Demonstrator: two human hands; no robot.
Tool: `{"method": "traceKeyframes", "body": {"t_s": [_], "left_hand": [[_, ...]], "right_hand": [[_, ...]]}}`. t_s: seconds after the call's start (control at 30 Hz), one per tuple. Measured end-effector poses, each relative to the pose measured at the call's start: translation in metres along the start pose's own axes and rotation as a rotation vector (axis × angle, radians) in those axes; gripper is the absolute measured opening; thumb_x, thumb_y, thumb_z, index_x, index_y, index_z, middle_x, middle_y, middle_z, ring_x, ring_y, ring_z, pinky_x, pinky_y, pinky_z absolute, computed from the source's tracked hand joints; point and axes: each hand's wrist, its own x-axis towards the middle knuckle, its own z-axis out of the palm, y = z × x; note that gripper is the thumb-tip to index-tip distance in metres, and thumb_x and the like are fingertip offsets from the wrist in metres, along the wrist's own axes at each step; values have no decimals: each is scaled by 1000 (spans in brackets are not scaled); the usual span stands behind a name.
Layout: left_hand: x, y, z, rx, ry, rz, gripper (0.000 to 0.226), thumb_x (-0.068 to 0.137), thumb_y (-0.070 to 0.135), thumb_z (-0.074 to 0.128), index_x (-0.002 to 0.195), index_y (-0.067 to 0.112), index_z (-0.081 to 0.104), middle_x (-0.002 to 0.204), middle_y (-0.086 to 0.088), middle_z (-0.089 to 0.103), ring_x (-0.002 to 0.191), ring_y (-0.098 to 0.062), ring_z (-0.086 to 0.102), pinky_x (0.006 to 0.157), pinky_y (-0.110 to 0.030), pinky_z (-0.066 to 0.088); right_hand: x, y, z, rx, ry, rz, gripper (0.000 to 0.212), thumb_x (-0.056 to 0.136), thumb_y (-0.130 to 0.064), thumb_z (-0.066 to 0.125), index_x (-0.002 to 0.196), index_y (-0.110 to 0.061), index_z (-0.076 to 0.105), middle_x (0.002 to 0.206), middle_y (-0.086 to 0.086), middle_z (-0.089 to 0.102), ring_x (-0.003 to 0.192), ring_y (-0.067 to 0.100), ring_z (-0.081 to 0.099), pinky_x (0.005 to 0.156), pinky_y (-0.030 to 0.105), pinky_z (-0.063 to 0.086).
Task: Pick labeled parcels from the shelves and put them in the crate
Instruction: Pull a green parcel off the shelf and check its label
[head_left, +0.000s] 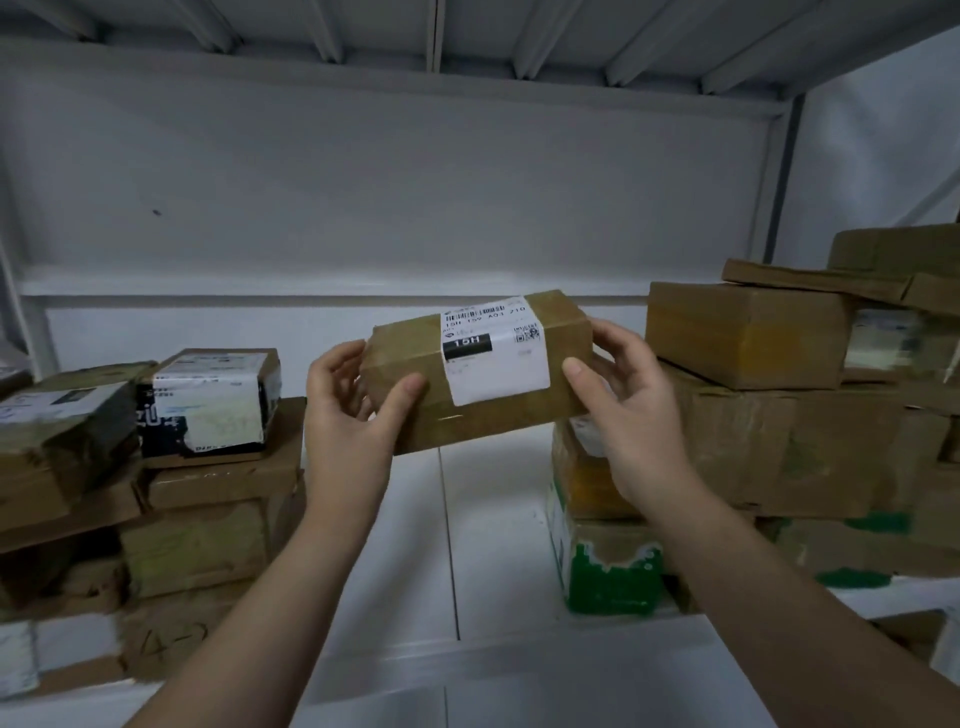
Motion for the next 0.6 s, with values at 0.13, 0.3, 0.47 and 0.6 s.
{"method": "traceKeyframes", "body": {"t_s": [0.13,0.3,0.47,0.6], "left_hand": [[0,7,3,-4,118,-15,34,81,16,69,108,20,50,107,-5,65,91,-1,65,78,-16,51],[-5,10,-5,65,69,50,33,78,31,63,107,30,46,109,-1,61,93,4,61,79,-12,47],[-8,-1,-26,366,-19,170,38,92,37,50,125,24,38,121,10,43,116,-3,44,99,-17,36],[-11,-10,-38,592,-62,122,52,88,32,52,134,11,45,122,-4,34,113,-20,43,103,-38,39]], "right_hand": [[0,9,9,66,38,80,29,88,-26,65,114,-38,59,124,-4,63,115,19,60,94,47,52],[-6,14,11,77,-48,99,47,88,-24,66,127,-45,47,135,-4,52,122,19,53,95,42,52],[-18,12,9,-146,-293,92,85,68,-54,72,136,-62,20,140,-13,39,126,13,43,101,41,46],[-37,17,27,-266,-208,32,71,66,-38,78,117,-58,34,126,-10,33,117,0,40,101,33,44]]}}
